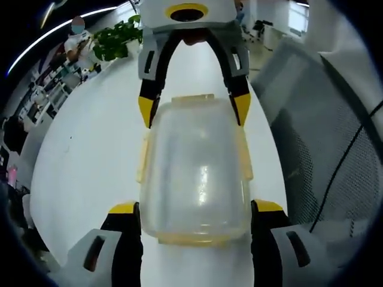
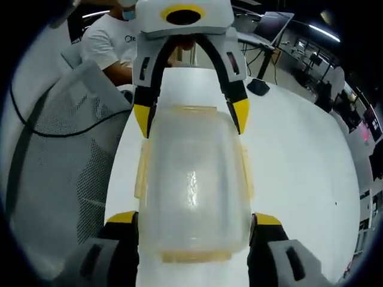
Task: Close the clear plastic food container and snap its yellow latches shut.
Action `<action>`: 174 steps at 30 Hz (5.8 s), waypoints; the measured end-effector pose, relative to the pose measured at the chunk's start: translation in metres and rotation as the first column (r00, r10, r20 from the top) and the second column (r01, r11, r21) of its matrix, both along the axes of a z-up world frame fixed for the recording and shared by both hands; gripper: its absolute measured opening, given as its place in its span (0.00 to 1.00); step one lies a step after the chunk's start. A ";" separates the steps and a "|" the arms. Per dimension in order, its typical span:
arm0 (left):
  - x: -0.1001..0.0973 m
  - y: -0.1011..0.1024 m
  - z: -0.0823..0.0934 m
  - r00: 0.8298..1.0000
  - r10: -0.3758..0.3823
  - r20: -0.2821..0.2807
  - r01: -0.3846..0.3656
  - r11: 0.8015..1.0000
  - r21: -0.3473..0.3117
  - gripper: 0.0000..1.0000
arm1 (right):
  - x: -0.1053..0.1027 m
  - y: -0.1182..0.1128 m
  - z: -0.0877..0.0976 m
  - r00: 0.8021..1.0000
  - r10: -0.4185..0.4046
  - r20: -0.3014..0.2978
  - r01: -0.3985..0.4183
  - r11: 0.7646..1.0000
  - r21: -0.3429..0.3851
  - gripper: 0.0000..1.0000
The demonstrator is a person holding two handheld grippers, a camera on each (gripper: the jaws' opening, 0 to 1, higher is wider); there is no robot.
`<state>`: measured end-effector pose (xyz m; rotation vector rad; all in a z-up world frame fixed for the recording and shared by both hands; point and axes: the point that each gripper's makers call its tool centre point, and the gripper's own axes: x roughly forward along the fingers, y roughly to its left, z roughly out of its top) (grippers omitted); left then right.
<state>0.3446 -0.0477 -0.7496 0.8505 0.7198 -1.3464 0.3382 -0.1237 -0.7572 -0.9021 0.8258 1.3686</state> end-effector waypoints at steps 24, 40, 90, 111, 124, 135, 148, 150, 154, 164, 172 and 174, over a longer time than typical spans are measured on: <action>0.055 0.000 -0.001 0.999 -0.033 0.005 0.033 0.999 0.031 0.73 | 0.055 0.000 -0.001 1.000 -0.021 -0.007 0.021 0.999 -0.033 0.75; 0.107 -0.004 -0.001 1.000 -0.021 0.003 0.021 0.999 0.036 0.73 | 0.105 -0.004 -0.001 1.000 -0.007 -0.008 0.007 0.999 -0.037 0.75; 0.100 0.007 0.023 0.980 0.196 0.039 -0.194 0.980 -0.050 0.99 | 0.098 -0.003 0.033 0.970 -0.240 0.034 0.237 0.969 0.073 0.99; 0.064 0.026 0.046 0.929 0.371 0.005 -0.366 0.918 -0.151 0.99 | 0.061 -0.025 0.056 0.890 -0.456 0.016 0.446 0.877 0.181 0.99; 0.035 0.039 0.062 0.899 0.438 0.018 -0.427 0.884 -0.188 0.97 | 0.042 -0.032 0.073 0.863 -0.504 0.039 0.482 0.843 0.238 0.99; 0.009 0.042 0.078 0.874 0.486 0.021 -0.467 0.850 -0.244 0.96 | 0.014 -0.039 0.088 0.840 -0.541 0.044 0.503 0.807 0.310 0.99; -0.025 0.060 0.088 0.835 0.549 0.025 -0.522 0.806 -0.277 0.95 | -0.023 -0.053 0.101 0.810 -0.585 0.037 0.534 0.763 0.365 0.99; -0.032 0.062 0.090 0.831 0.556 0.028 -0.527 0.802 -0.282 0.95 | -0.030 -0.056 0.101 0.808 -0.588 0.031 0.539 0.760 0.364 0.99; -0.043 0.066 0.094 0.816 0.577 0.026 -0.545 0.783 -0.299 0.94 | -0.042 -0.059 0.103 0.797 -0.603 0.034 0.547 0.745 0.383 0.99; -0.064 0.079 0.100 0.775 0.632 0.007 -0.593 0.731 -0.338 0.94 | -0.061 -0.073 0.117 0.766 -0.641 0.040 0.569 0.706 0.423 0.99; -0.071 0.087 0.106 0.749 0.663 0.001 -0.619 0.701 -0.355 0.94 | -0.067 -0.086 0.130 0.740 -0.665 0.099 0.565 0.694 0.447 0.99; -0.074 0.088 0.108 0.745 0.667 -0.002 -0.623 0.695 -0.360 0.94 | -0.068 -0.088 0.131 0.737 -0.670 0.093 0.569 0.689 0.449 0.99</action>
